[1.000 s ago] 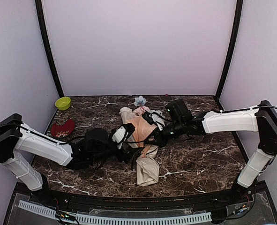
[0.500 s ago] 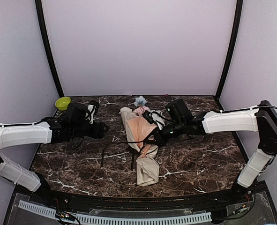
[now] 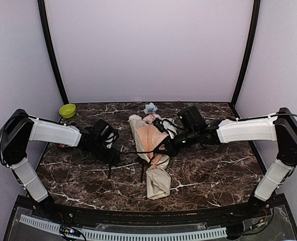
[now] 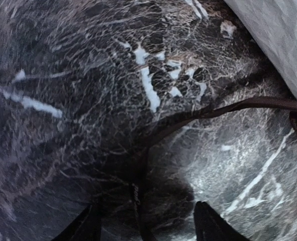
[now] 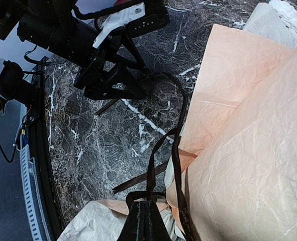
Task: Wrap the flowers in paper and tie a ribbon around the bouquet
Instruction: Pick up the left side of the half-tied ribbon from the folded bouquet.
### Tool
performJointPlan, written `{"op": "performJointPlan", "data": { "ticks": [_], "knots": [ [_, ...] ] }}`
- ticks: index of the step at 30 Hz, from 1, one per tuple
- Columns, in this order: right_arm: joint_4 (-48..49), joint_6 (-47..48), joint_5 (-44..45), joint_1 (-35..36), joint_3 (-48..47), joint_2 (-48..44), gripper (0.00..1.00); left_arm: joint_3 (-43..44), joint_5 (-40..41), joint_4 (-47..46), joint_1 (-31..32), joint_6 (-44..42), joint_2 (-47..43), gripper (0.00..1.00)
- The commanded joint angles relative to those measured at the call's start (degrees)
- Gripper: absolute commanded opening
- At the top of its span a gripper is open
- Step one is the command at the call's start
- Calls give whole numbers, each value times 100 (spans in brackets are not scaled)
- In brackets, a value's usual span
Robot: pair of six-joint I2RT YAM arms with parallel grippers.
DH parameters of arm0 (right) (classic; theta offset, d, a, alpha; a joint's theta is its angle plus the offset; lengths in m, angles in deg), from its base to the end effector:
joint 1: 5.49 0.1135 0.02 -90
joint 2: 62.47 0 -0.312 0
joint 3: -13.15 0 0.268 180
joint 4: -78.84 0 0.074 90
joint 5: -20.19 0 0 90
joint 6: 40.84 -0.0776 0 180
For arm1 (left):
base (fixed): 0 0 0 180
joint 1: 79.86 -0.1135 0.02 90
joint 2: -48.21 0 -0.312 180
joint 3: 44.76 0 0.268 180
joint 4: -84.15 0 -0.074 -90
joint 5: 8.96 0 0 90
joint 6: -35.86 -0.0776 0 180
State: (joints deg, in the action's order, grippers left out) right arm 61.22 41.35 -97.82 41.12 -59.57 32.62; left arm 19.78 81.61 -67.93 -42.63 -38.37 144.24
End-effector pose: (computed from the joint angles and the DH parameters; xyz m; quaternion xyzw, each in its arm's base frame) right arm 0.2515 0.3191 0.2307 -0.3886 0.7954 0.3826 0.2645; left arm 0.2859 -0.2163 0.1533 0.1783 0.9479 -0.1134 0.2382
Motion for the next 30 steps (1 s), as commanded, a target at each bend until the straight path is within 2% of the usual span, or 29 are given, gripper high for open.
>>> {"op": "performJointPlan", "data": {
  "ticks": [1,7,12,15,17,20,23,30],
  "knots": [
    [102,-14,-4,-26,-32,14,0,212,-291,324,15,-221,229,52],
    [18,-29,60,-23,-144,72,0,6,-506,229,20,-297,276,1],
    [-116,-123,120,-29,-260,80,0,-115,-263,133,153,-454,-549,0],
    [-201,-203,146,-22,-353,82,0,7,-522,65,685,-1121,-1162,0],
    [-223,-249,166,-21,-401,80,0,282,-1090,259,1143,-1658,-1348,0],
    [-344,-292,156,-25,-530,81,0,849,-2049,627,1695,-2243,-1185,0],
    [-425,-304,42,-25,-586,71,0,1332,-2620,426,2147,-2608,-888,0],
    [-643,-189,79,-46,-835,68,0,2972,-3330,-280,2801,-3133,473,0]
  ]
}}
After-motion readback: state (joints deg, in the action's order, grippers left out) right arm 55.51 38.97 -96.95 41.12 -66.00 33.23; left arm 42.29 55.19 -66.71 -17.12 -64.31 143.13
